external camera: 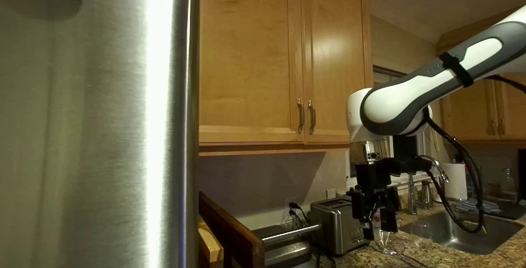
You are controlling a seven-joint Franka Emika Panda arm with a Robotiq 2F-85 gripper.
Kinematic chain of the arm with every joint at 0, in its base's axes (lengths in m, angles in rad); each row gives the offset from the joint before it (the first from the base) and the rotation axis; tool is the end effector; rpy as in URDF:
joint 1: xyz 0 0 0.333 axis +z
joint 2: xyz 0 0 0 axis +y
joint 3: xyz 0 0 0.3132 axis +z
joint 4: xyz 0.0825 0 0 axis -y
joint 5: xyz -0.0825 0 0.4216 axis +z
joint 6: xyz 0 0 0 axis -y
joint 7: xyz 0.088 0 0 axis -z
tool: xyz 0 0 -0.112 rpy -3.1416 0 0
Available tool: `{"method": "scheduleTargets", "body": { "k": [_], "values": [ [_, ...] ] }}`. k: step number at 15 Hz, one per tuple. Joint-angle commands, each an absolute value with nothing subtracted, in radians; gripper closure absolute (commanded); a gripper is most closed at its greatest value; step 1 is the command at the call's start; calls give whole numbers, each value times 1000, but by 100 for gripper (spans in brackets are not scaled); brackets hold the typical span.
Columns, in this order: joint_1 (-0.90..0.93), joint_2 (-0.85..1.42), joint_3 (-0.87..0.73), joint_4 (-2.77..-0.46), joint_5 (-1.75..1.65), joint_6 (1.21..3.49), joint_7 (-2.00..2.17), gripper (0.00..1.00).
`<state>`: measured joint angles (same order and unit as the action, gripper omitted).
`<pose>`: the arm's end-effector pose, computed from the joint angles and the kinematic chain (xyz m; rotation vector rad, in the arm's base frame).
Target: Remove the wooden tongs from the cabinet on top of the toaster, put them on the fridge and close the cabinet
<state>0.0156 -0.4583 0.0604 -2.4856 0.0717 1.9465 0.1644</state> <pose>0.4275 0.0374 0.4195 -3.1036 0.1938 0.1324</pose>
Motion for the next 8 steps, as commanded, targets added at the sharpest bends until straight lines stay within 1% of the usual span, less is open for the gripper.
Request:
{"method": "scheduleTargets", "body": {
  "k": [1,8],
  "values": [
    [4,-464,54,-2486,63,1965,170,0],
    [-74,-487,14,-2466,11,2145,182,0]
  ]
}}
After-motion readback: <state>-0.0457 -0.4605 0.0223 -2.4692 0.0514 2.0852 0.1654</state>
